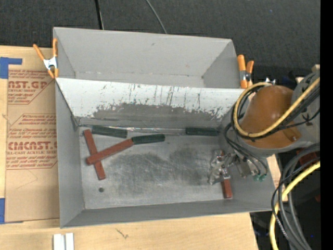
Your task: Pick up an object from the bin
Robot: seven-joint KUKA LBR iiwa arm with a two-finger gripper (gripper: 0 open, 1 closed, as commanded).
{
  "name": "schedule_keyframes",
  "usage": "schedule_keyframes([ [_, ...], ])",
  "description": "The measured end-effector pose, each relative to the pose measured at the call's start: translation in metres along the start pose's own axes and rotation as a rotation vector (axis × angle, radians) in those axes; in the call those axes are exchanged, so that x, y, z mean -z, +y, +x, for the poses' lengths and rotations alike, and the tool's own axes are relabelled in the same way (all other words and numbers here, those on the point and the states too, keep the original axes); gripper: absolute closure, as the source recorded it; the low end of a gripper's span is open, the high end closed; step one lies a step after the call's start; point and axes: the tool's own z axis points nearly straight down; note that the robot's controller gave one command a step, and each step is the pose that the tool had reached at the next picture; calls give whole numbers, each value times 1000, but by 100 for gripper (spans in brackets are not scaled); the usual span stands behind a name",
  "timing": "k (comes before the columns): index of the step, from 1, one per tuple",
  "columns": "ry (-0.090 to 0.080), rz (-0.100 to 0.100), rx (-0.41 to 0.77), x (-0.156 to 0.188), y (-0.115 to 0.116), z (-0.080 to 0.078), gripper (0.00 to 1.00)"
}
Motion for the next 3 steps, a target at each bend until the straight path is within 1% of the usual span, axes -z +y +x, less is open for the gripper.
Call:
schedule_keyframes([
  [1, -1, 1, 0, 0, 0, 0, 0],
  [2, -1, 1, 0, 0, 0, 0, 0],
  [3, -1, 0, 52, 15, -35, 10, 0],
])
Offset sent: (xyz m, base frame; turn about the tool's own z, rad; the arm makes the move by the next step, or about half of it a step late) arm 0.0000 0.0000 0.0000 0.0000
